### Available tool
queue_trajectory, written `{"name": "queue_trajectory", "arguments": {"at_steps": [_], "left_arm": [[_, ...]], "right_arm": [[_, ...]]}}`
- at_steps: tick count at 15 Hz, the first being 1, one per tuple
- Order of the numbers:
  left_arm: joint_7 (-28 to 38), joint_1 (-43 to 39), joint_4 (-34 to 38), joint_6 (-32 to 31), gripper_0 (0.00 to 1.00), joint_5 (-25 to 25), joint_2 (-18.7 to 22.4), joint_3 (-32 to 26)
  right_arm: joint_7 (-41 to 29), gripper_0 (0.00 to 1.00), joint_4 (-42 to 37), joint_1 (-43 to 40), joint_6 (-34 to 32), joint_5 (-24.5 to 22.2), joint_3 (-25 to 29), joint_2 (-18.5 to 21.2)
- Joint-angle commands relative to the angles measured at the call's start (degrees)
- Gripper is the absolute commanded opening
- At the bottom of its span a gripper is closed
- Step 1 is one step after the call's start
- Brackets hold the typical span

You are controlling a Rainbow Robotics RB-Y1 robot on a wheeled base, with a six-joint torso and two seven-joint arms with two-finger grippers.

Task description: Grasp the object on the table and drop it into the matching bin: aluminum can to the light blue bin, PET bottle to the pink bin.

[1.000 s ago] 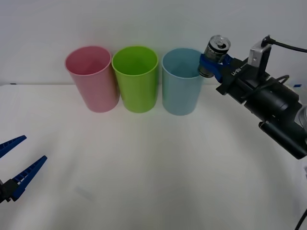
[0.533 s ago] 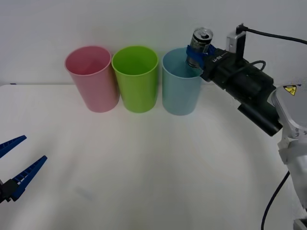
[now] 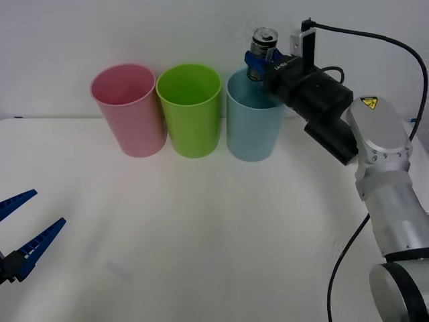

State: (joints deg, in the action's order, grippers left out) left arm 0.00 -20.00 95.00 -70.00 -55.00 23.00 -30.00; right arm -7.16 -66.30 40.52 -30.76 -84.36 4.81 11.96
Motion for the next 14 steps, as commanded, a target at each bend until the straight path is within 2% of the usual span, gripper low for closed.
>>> {"name": "queue_trajectory", "arguments": {"at_steps": [1,5,6,7,8,12,14], "left_arm": [[0.0,0.0,0.0,0.0,1.0,0.0,0.0,0.0],[0.0,0.0,0.0,0.0,1.0,0.0,0.0,0.0],[0.0,0.0,0.0,0.0,1.0,0.0,0.0,0.0],[0.0,0.0,0.0,0.0,1.0,0.0,0.0,0.0],[0.0,0.0,0.0,0.0,1.0,0.0,0.0,0.0],[0.0,0.0,0.0,0.0,1.0,0.0,0.0,0.0],[0.0,0.0,0.0,0.0,1.0,0.0,0.0,0.0]], "right_arm": [[0.2,0.0,1.1,0.8,0.7,0.0,-0.1,-0.3],[0.3,0.0,1.1,0.7,0.7,-0.1,-0.1,-0.3],[0.6,0.22,1.1,0.8,0.6,-0.2,-0.1,-0.3],[0.8,0.85,1.1,0.8,0.7,-0.2,-0.1,-0.3],[0.9,1.0,1.1,0.7,0.7,-0.2,-0.1,-0.3],[1.5,1.0,1.1,0.5,-0.3,-0.3,0.0,-0.3],[1.5,1.0,0.8,0.2,-2.8,0.2,0.7,-0.3]]}}
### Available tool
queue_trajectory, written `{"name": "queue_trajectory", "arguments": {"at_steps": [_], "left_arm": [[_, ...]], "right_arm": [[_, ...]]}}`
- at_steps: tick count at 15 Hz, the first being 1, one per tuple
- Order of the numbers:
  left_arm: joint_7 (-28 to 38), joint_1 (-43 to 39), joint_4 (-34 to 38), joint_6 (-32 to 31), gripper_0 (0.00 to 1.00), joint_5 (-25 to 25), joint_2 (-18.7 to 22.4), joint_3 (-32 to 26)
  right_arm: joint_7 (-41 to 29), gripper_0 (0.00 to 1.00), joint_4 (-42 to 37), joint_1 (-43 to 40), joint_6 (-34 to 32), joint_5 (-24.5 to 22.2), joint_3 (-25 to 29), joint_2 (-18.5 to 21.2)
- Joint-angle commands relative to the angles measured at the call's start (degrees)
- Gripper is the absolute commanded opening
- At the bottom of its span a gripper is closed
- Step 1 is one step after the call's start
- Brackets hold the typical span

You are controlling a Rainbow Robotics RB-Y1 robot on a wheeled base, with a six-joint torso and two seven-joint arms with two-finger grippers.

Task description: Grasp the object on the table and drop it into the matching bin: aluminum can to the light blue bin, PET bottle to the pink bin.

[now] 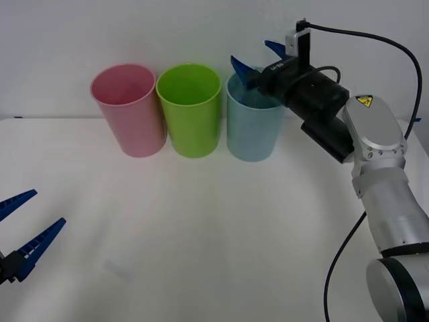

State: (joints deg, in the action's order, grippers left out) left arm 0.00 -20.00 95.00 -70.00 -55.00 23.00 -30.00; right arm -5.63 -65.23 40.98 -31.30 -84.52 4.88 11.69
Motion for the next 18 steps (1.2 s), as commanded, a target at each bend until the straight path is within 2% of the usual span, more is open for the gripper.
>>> {"name": "queue_trajectory", "arguments": {"at_steps": [1,5,10,13,18], "left_arm": [[0.0,0.0,0.0,0.0,1.0,0.0,0.0,0.0],[0.0,0.0,0.0,0.0,1.0,0.0,0.0,0.0],[0.0,0.0,0.0,0.0,1.0,0.0,0.0,0.0],[0.0,0.0,0.0,0.0,1.0,0.0,0.0,0.0],[0.0,0.0,0.0,0.0,1.0,0.0,0.0,0.0]], "right_arm": [[0.0,1.0,-0.9,-0.8,-4.0,0.3,1.4,0.0],[-0.6,1.0,-8.1,-6.4,-5.1,0.2,1.1,0.2],[-1.7,1.0,-17.0,-13.9,-6.8,1.0,-0.2,2.5],[-2.5,1.0,-23.7,-20.4,-6.9,4.9,-2.8,6.6],[-2.5,1.0,-35.5,-32.5,-7.0,10.4,-3.8,13.3]]}}
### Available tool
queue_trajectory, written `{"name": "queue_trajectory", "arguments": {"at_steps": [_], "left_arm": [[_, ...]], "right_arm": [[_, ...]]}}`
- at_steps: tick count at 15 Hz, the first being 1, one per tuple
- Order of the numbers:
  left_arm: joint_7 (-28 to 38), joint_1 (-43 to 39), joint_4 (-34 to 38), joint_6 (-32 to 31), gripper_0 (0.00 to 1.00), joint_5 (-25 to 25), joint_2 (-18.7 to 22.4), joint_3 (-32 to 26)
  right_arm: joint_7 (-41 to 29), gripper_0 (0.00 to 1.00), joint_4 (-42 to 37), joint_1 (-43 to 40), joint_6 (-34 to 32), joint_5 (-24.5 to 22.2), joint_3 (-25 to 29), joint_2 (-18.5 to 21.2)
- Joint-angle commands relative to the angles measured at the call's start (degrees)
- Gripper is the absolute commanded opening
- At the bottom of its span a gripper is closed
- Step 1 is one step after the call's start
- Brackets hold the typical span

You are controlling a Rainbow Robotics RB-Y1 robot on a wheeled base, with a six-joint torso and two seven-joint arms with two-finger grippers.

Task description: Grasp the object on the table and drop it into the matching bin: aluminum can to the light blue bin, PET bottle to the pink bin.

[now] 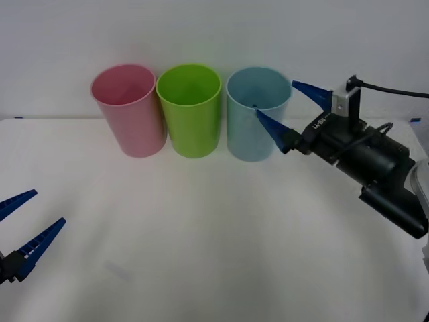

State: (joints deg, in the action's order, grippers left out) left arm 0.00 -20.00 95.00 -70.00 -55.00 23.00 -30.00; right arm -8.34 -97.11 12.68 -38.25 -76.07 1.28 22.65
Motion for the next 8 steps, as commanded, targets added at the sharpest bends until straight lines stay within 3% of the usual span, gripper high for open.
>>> {"name": "queue_trajectory", "arguments": {"at_steps": [1,5,8], "left_arm": [[0.0,0.0,0.0,0.0,1.0,0.0,0.0,0.0],[0.0,0.0,0.0,0.0,1.0,0.0,0.0,0.0],[0.0,0.0,0.0,0.0,1.0,0.0,0.0,0.0]], "right_arm": [[0.5,1.0,-5.5,-7.0,0.0,3.4,-0.1,3.5],[2.0,1.0,-11.6,-16.5,-1.6,7.3,0.9,7.1],[3.4,1.0,-13.4,-22.6,-9.0,7.8,4.9,7.1]]}}
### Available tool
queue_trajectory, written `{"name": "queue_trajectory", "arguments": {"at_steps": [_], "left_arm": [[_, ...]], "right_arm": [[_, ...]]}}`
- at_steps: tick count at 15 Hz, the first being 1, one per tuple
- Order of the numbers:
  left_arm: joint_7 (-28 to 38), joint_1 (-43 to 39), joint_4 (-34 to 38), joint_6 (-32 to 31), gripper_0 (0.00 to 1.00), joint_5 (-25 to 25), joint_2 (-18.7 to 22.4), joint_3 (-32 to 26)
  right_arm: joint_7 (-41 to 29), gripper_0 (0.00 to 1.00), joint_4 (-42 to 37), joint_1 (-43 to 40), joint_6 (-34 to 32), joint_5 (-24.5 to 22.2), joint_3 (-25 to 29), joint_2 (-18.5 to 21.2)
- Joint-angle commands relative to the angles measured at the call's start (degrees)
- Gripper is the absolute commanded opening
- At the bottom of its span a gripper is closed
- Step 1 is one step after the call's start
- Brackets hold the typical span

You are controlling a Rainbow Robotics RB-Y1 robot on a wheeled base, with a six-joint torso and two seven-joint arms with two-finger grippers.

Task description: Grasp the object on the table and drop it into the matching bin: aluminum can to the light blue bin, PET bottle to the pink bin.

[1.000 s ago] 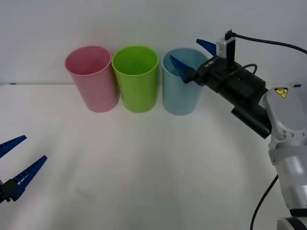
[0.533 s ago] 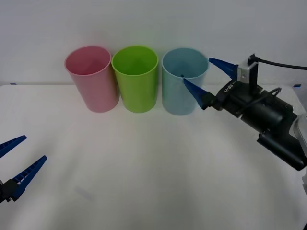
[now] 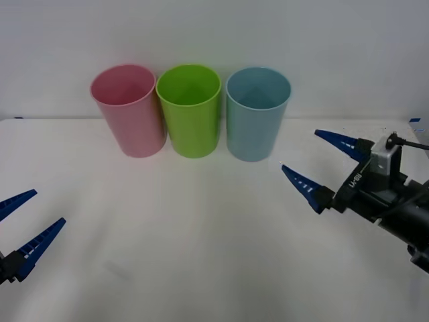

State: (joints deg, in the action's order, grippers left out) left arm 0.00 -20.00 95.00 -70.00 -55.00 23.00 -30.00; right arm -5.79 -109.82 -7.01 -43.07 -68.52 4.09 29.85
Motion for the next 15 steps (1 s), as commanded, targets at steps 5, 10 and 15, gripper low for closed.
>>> {"name": "queue_trajectory", "arguments": {"at_steps": [5,10,15], "left_arm": [[0.0,0.0,0.0,0.0,1.0,0.0,0.0,0.0],[0.0,0.0,0.0,0.0,1.0,0.0,0.0,0.0],[0.0,0.0,0.0,0.0,1.0,0.0,0.0,0.0]], "right_arm": [[3.6,1.0,-1.2,-10.0,-12.6,0.3,7.1,0.0],[6.7,1.0,-1.2,-16.9,-17.0,0.4,12.0,0.0],[12.2,1.0,-1.0,-21.4,-18.0,0.9,15.2,-0.1]]}}
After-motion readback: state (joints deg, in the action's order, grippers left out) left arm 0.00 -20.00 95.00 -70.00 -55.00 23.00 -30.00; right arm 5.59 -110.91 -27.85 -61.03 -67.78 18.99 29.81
